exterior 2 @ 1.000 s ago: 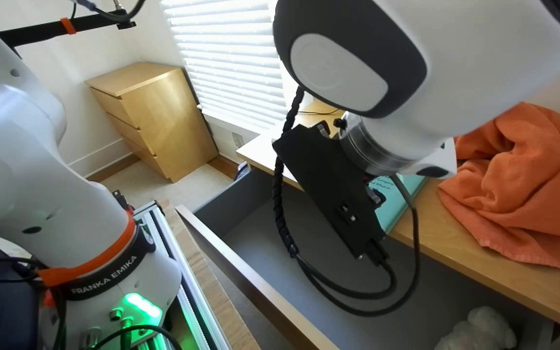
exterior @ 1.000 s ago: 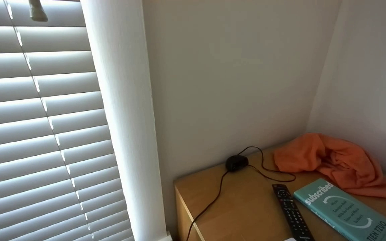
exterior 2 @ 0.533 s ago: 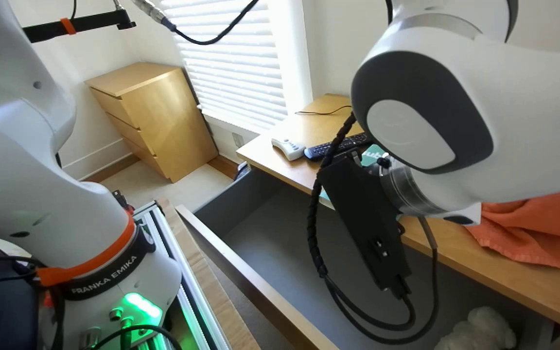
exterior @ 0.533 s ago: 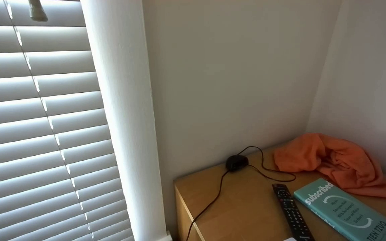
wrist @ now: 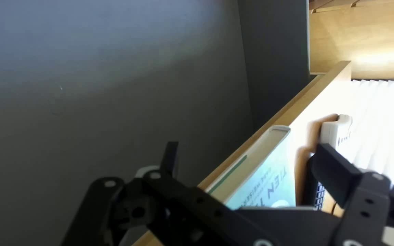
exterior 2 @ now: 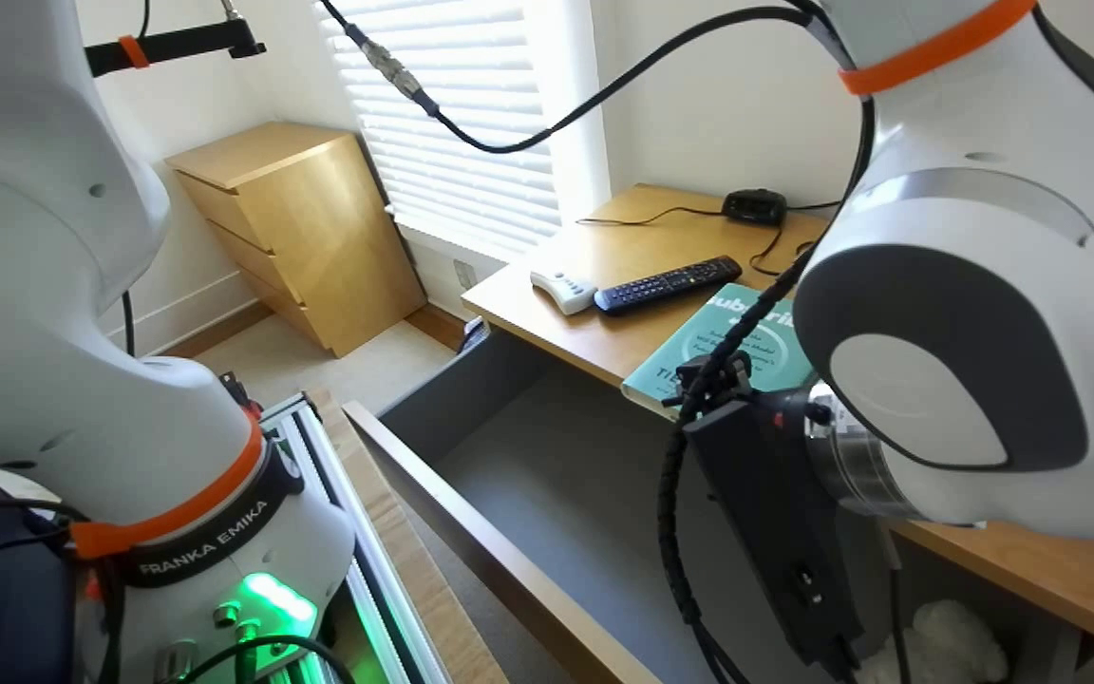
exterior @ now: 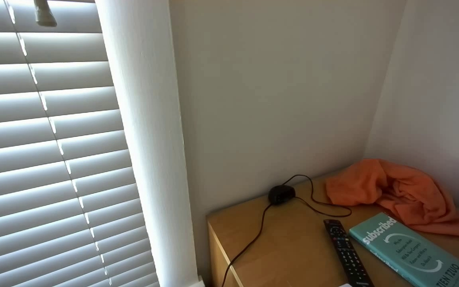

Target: Flip the light blue book on the cabinet top anticlockwise once

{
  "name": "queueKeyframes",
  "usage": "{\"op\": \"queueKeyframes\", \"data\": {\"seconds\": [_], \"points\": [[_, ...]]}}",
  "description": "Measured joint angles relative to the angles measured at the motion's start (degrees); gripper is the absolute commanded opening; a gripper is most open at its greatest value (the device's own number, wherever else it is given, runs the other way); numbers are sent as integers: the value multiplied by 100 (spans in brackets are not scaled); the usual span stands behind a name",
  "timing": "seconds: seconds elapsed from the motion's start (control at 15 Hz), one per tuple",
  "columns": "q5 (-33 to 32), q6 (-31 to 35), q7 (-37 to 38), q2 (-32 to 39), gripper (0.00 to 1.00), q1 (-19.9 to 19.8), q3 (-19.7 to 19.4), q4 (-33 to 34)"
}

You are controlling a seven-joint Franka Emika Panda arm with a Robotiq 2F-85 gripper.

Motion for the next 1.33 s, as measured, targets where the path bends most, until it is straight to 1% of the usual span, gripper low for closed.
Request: {"op": "queueKeyframes", "data": {"seconds": [0.2, 0.47, 0.67, 0.87, 0.93, 1.0, 1.13, 1.27, 1.33], "points": [[313, 0, -193, 237, 100, -214, 125, 211], [885, 0, -366, 469, 100, -387, 249, 395], [1182, 0, -387, 645, 99, -431, 301, 522], [1362, -18, -387, 819, 92, -436, 324, 652], [1407, -40, -387, 874, 94, -440, 334, 696], [1439, -91, -387, 927, 92, -443, 341, 743], [1470, -201, -387, 1022, 93, -447, 353, 835], [1478, -329, -383, 1098, 87, -448, 356, 921], [1477, -378, -380, 1133, 77, -448, 356, 960]]}}
